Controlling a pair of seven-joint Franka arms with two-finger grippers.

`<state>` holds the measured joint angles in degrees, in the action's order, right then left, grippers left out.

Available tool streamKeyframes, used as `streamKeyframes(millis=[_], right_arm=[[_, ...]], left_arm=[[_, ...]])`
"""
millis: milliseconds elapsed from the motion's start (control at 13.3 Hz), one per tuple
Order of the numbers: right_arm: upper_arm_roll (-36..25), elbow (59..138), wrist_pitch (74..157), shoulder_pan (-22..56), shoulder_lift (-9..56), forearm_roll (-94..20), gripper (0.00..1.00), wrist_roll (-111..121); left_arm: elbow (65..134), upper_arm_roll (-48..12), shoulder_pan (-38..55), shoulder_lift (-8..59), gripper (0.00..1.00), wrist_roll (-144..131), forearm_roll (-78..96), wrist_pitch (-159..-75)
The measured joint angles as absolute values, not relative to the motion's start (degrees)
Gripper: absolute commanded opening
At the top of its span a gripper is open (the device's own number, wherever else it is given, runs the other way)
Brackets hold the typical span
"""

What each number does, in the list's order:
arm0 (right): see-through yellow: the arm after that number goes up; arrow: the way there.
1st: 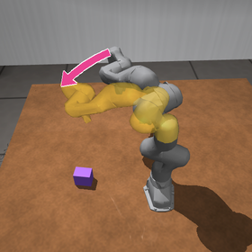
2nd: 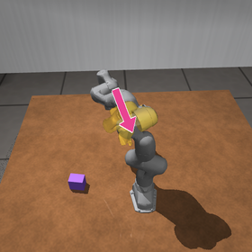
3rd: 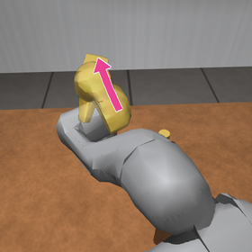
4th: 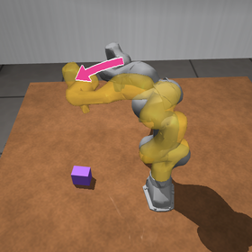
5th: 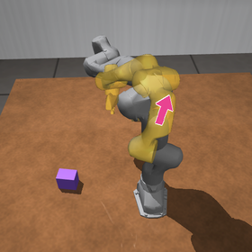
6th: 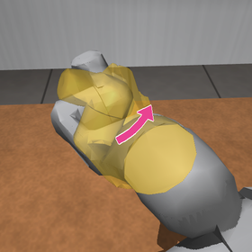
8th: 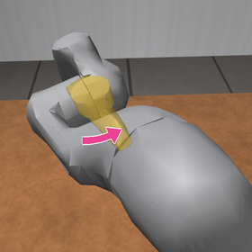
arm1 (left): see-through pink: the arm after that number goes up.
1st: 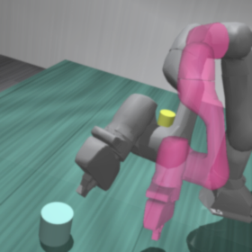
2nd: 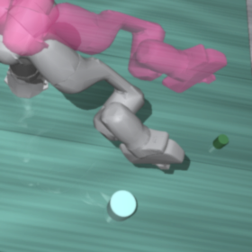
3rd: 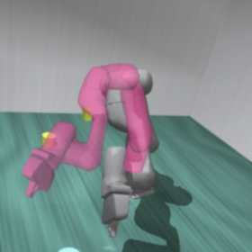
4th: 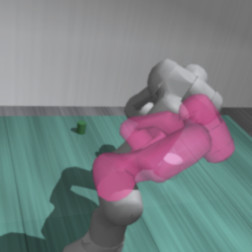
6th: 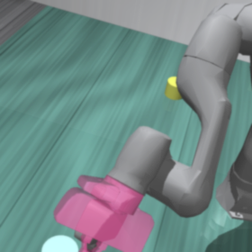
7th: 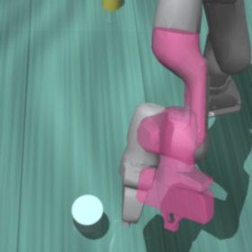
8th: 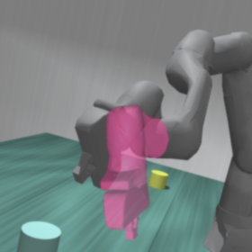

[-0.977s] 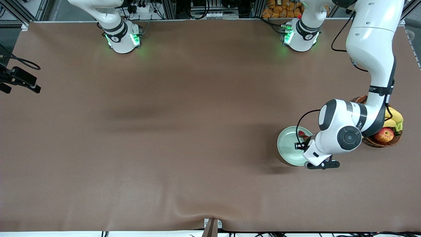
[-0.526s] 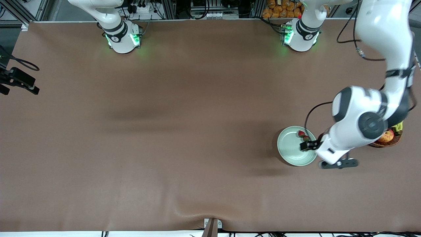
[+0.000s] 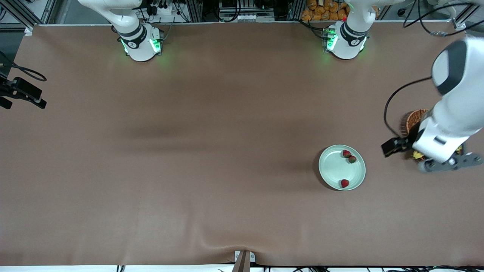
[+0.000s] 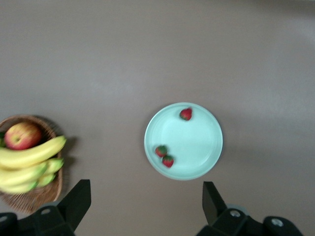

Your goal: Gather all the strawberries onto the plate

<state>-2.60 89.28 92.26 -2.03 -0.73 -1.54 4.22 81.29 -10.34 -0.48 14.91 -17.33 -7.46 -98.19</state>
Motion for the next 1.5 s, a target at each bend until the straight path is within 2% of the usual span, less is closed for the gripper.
streamKeyframes(millis=[526,826,1052,1202,1503], right_arm=[[-2.57,89.28,92.26,-2.01,-0.61,-1.54,1.00,4.22],[-2.56,89.28,92.26,-2.01,-0.61,-1.54,1.00,4.22],[-2.56,89.28,92.26,-2.01,-0.61,-1.54,1.00,4.22],[-2.55,89.28,92.26,-2.01,-0.60,-1.54,1.00,4.23],[-2.54,89.28,92.25,-2.01,-0.60,-1.54,1.00,4.23]], left_arm=[[80.59,-10.45,-3.66,3.61,1.00,-16.55,-7.05,-87.28],[80.80,-10.48,-6.30,3.36,1.00,-13.06,-3.11,-86.79],[81.26,-8.13,-4.29,2.95,1.00,-9.00,-2.64,-86.69],[83.19,-5.19,-1.69,1.58,1.00,-8.40,-2.24,-86.63],[88.21,-3.99,-0.33,-2.55,1.00,-8.04,-2.20,-88.26]])
